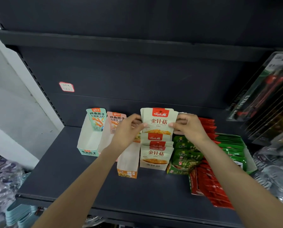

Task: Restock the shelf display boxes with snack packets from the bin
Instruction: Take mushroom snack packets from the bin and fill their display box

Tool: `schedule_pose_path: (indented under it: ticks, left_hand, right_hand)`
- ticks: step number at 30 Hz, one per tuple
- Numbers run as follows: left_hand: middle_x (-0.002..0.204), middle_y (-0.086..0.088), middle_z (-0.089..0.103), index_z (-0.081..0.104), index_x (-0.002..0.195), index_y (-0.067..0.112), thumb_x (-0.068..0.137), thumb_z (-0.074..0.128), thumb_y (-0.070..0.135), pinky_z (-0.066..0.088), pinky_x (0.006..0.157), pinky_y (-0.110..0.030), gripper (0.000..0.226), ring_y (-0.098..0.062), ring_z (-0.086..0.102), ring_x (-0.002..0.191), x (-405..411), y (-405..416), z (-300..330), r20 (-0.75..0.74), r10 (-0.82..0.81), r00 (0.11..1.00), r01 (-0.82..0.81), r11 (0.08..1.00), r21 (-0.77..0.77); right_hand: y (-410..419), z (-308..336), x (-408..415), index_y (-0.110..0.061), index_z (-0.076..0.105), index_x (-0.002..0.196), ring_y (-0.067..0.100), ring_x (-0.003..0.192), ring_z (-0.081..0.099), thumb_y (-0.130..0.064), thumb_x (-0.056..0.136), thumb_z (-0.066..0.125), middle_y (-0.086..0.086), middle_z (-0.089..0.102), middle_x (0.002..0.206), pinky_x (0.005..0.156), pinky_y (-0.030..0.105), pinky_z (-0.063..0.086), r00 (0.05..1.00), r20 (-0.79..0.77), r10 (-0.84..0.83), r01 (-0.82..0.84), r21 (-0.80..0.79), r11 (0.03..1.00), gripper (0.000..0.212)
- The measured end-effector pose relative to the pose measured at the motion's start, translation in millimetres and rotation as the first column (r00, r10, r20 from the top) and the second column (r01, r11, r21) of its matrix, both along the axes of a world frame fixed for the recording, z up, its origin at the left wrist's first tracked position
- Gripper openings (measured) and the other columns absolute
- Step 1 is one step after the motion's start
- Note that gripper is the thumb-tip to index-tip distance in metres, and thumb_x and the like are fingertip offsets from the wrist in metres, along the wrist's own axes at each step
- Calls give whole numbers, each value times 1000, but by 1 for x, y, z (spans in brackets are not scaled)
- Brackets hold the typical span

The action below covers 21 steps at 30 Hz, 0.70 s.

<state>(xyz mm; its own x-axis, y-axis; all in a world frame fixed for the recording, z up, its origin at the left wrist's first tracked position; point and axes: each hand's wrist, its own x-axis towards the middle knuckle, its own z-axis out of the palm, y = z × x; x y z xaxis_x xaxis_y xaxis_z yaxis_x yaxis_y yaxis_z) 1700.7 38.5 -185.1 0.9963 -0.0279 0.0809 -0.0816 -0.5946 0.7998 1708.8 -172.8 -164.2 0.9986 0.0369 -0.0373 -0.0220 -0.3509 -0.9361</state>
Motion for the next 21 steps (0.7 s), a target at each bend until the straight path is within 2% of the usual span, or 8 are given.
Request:
schedule_pose_path:
  ticks: [1,3,5,7,10,13,16,21]
  left_hand:
    - [107,7,63,59,109,18,88,62,31,49,74,-17,25,-9,59,95,0,-1,3,12,23,1000,-22,996,-82]
    - [106,4,65,59,101,17,88,62,27,52,75,-21,17,-11,61,94,-1,-1,5,40,54,998,-49,990,-129]
    - [101,2,68,60,95,16,89,61,24,54,77,-26,10,-12,63,89,2,1,6,60,59,996,-53,995,-88]
    - [98,1,68,61,92,14,88,62,22,53,77,-25,8,-11,63,86,5,2,7,43,33,999,-32,999,-29]
    - [100,-1,70,63,88,13,87,64,19,50,75,-21,6,-13,64,91,9,2,7,-67,-90,994,94,994,60]
    - [109,-2,67,62,99,13,88,63,19,53,78,-26,13,-16,63,99,10,-1,6,-127,-139,982,150,985,82]
    - [109,4,62,58,113,21,90,61,20,51,75,-23,24,-12,59,96,8,-3,8,-52,-110,993,113,992,61]
    - [111,1,66,62,111,21,91,58,20,52,74,-22,20,-10,62,94,12,-4,2,-12,-98,995,98,990,103]
  right_hand:
    - [1,0,1,-9,68,101,10,88,67,-6,83,68,-2,69,94,73,25,58,1000,-9,8,-8,-7,1000,18]
    - [2,-1,2,-7,67,100,11,88,67,-5,82,70,-1,69,93,70,23,57,999,-26,25,-25,-13,1000,18]
    - [4,-2,2,-11,67,99,11,89,67,-7,81,71,-1,69,94,69,21,56,999,-22,36,-36,-23,999,18]
    - [3,-2,2,-17,67,100,8,90,66,-12,82,71,-2,70,96,71,21,54,999,16,29,-28,-46,999,19]
    - [1,-1,3,-22,69,91,10,92,65,-10,86,66,-2,70,94,77,27,55,995,101,-18,21,-34,999,14]
    - [1,-2,5,-23,67,81,11,88,64,-8,87,64,-4,69,86,72,26,54,997,72,-16,26,-136,990,16]
    - [1,-2,6,-24,68,81,9,86,64,-11,86,66,-7,68,84,70,24,54,998,56,-6,16,-181,983,14]
    - [-1,-6,3,-19,70,92,7,80,63,-12,84,68,-6,67,85,64,20,54,997,70,16,2,-242,970,11]
